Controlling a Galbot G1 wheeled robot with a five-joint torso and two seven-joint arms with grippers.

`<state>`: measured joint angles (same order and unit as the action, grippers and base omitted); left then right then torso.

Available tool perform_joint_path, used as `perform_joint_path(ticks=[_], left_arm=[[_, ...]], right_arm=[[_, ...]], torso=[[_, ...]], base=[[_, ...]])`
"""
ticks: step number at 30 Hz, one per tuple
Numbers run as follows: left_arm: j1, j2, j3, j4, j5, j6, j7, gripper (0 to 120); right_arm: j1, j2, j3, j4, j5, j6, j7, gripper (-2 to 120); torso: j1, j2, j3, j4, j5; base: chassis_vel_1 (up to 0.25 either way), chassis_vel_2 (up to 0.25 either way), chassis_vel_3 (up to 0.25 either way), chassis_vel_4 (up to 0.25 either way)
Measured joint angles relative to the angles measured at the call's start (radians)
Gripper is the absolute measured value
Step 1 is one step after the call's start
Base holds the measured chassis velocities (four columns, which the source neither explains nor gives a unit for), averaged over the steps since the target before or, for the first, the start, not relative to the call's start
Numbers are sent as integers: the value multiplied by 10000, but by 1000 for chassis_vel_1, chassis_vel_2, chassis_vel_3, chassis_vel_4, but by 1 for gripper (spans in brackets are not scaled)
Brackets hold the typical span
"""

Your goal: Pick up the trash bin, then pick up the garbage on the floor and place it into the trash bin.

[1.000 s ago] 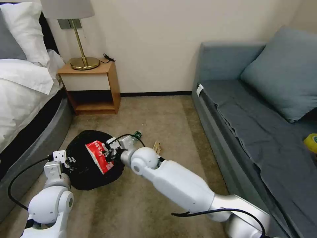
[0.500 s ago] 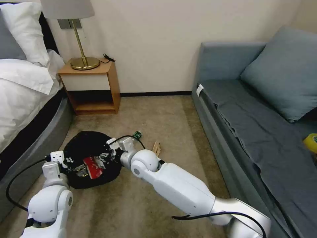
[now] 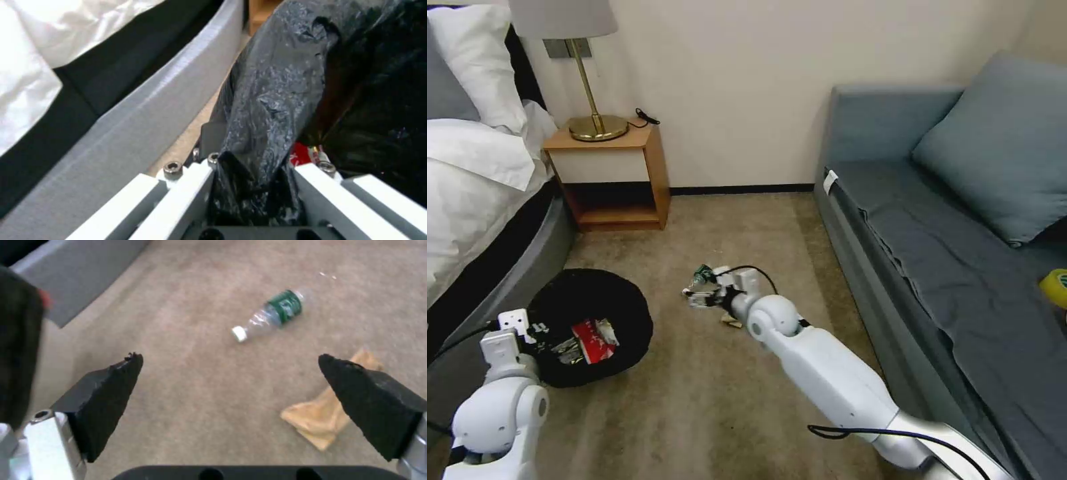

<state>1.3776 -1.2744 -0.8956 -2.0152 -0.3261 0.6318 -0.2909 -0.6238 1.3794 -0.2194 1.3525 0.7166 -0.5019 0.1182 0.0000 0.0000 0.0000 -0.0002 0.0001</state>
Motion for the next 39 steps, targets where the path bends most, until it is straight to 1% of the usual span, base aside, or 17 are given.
perform_joint_path(ticks=[1,2,4,5,7,9,12,23,32,39], left_arm=[[30,70,-119,30,-90,0,1,2],[30,70,-119,30,-90,0,1,2],[79,129,-369,108,-194,0,12,2],[79,129,-369,108,-194,0,12,2],[118,162,-549,152,-284,0,26,2],[128,172,-603,162,-314,0,34,2],[171,258,-821,195,-445,-2,80,2],[278,275,-863,294,-430,-126,212,2],[242,378,-871,247,-447,-161,401,2],[230,362,-751,143,-351,-127,421,2]], right_arm=[[-101,-9,108,-30,3,32,-2,100],[-101,-9,108,-30,3,32,-2,100],[-203,12,237,-117,-24,120,-8,100],[-203,12,237,-117,-24,120,-8,100],[-239,73,310,-228,-83,171,-18,100],[-249,102,335,-271,-108,185,-19,100],[-334,268,421,-478,-292,314,-39,100],[-543,424,487,-728,-567,503,-106,100],[-528,555,982,-757,-738,619,-187,100],[-627,456,1012,-659,-863,622,-203,100]], torso=[[0,-1,0,0,0],[0,-1,0,0,0],[0,0,0,1,-1],[0,0,0,1,-1],[0,0,0,2,-1],[0,0,0,2,-1],[0,0,0,2,-1],[0,0,0,2,-2],[-1,0,-1,2,-2],[0,0,0,2,-1]], base=[[0,0,0,0],[0,0,0,0],[0,0,0,0],[0,0,0,0],[0,0,0,0],[0,0,0,0],[0,0,0,0],[0,0,0,0],[0,0,0,0],[-56,59,61,-62]])
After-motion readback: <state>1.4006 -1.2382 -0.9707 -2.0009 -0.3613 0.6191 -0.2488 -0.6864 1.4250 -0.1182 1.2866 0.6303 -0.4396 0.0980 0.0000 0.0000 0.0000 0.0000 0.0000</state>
